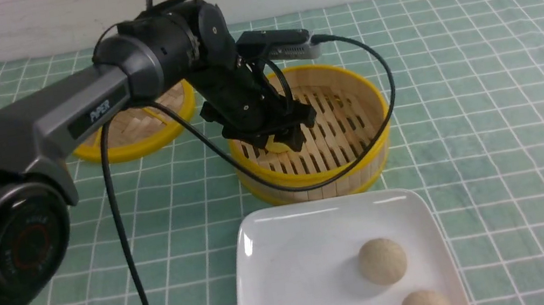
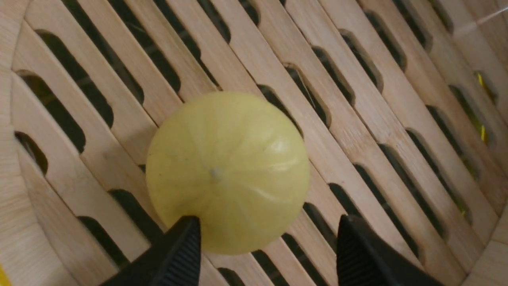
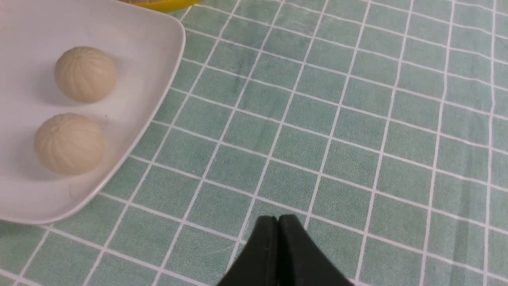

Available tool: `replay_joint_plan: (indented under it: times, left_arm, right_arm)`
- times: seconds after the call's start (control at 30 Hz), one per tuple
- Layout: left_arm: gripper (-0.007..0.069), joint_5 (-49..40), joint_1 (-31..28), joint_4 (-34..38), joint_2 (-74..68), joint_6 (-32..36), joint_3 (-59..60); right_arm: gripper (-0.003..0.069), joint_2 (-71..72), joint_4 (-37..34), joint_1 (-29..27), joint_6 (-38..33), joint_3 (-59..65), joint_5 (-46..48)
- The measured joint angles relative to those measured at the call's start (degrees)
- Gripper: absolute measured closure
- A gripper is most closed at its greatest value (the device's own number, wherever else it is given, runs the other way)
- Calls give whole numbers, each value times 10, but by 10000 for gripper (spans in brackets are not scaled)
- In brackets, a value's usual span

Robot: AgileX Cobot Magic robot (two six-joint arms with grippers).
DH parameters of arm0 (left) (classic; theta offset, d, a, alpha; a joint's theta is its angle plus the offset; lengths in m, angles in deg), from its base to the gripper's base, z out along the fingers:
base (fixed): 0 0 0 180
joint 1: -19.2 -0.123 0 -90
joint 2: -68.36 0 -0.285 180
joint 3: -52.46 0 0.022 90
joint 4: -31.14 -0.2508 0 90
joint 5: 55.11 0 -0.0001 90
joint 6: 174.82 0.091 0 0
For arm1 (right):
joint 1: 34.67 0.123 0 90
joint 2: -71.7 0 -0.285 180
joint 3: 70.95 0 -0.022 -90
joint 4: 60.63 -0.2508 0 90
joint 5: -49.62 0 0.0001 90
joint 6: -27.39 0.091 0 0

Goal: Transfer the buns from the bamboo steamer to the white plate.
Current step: 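Reach into the bamboo steamer and grasp a bun with the left gripper, then carry the bun from the bamboo steamer to the plate with the left gripper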

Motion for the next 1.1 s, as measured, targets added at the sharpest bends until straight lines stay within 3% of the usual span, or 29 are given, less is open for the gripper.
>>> replay_joint_plan:
  times: [0.13,0.23,0.37,0.4,0.47,0.83,0.97,1.1]
  left_arm:
    - [168,13,0,1,-13,0,-1]
    - [242,14,0,0,-20,0,-3]
    - [426,4,-1,-1,-20,0,-5]
    - [525,-10,-2,-3,-18,0,-5]
    - [578,-26,-2,-9,-13,1,-6]
    - [605,-141,-2,-27,158,1,-6]
    - [605,-211,-2,-12,230,1,-7]
    - [605,-221,3,16,257,0,22]
  right_arm:
    - [645,0,-1,0,0,0,0]
    - [642,0,-3,0,0,0,0]
    - [638,0,-5,0,0,0,2]
    - [636,0,-5,0,0,0,2]
    - [635,0,-5,0,0,0,3]
    - [620,0,-5,0,0,0,7]
    - [615,0,-6,0,0,0,7]
    - [610,0,-6,0,0,0,7]
